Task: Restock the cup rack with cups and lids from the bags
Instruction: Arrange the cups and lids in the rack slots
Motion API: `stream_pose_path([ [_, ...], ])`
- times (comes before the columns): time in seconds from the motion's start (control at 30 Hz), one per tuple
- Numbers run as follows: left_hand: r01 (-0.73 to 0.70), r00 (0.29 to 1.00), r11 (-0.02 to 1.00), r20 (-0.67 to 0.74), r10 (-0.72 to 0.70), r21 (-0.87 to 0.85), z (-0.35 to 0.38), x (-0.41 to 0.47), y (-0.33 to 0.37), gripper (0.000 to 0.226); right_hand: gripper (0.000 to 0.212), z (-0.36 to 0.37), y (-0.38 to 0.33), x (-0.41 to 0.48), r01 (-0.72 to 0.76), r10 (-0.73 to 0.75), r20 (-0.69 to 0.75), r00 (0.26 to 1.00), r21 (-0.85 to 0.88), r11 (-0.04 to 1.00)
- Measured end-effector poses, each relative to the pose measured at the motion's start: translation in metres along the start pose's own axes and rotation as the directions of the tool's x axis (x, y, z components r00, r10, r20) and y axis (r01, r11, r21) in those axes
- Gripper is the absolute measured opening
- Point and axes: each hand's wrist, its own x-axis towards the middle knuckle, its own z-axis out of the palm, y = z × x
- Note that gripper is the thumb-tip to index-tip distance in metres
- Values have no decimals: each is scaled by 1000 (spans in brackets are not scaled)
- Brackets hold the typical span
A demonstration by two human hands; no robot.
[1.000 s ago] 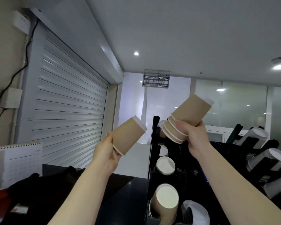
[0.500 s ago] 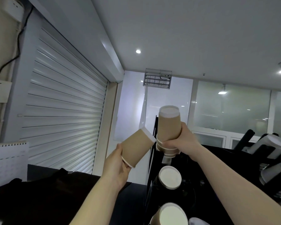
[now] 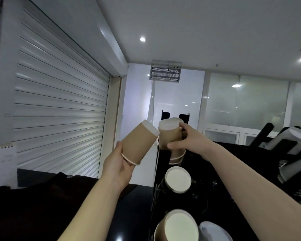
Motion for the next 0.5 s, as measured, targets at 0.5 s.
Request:
stream_pose_path([
  [0.5, -26, 999, 1000, 25, 26, -6, -2, -7, 13, 33, 51, 8, -6, -10, 103, -183, -152, 971, -424, 900],
])
